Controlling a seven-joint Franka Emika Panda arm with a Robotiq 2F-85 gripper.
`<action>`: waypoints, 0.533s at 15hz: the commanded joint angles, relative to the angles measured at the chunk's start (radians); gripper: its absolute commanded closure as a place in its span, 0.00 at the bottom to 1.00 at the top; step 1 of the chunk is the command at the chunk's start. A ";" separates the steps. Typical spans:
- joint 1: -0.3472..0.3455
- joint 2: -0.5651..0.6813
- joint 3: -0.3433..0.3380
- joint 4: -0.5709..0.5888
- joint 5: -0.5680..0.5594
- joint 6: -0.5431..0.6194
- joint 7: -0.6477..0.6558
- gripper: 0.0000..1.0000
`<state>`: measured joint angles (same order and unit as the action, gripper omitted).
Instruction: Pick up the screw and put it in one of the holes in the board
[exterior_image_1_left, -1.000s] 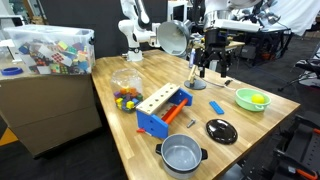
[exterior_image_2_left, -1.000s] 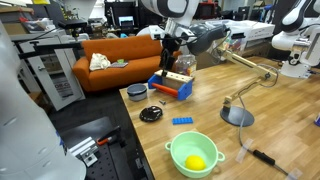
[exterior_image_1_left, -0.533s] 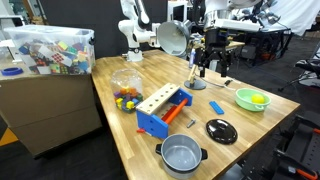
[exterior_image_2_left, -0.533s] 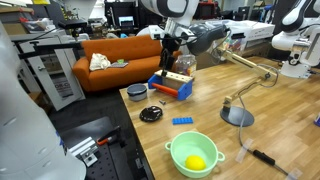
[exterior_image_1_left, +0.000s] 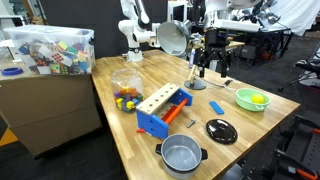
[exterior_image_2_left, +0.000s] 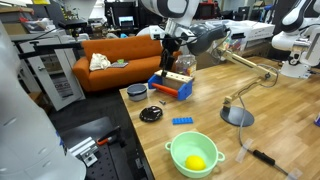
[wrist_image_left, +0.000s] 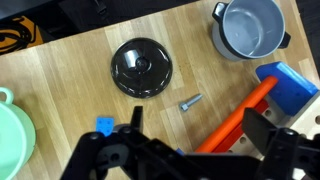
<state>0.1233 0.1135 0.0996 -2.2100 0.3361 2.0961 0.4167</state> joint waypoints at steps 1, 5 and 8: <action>0.002 0.012 -0.007 -0.005 0.048 0.069 0.137 0.00; 0.023 0.018 -0.009 -0.042 0.005 0.178 0.381 0.00; 0.045 0.010 -0.011 -0.088 -0.066 0.272 0.564 0.00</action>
<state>0.1453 0.1440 0.0966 -2.2526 0.3280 2.2811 0.8368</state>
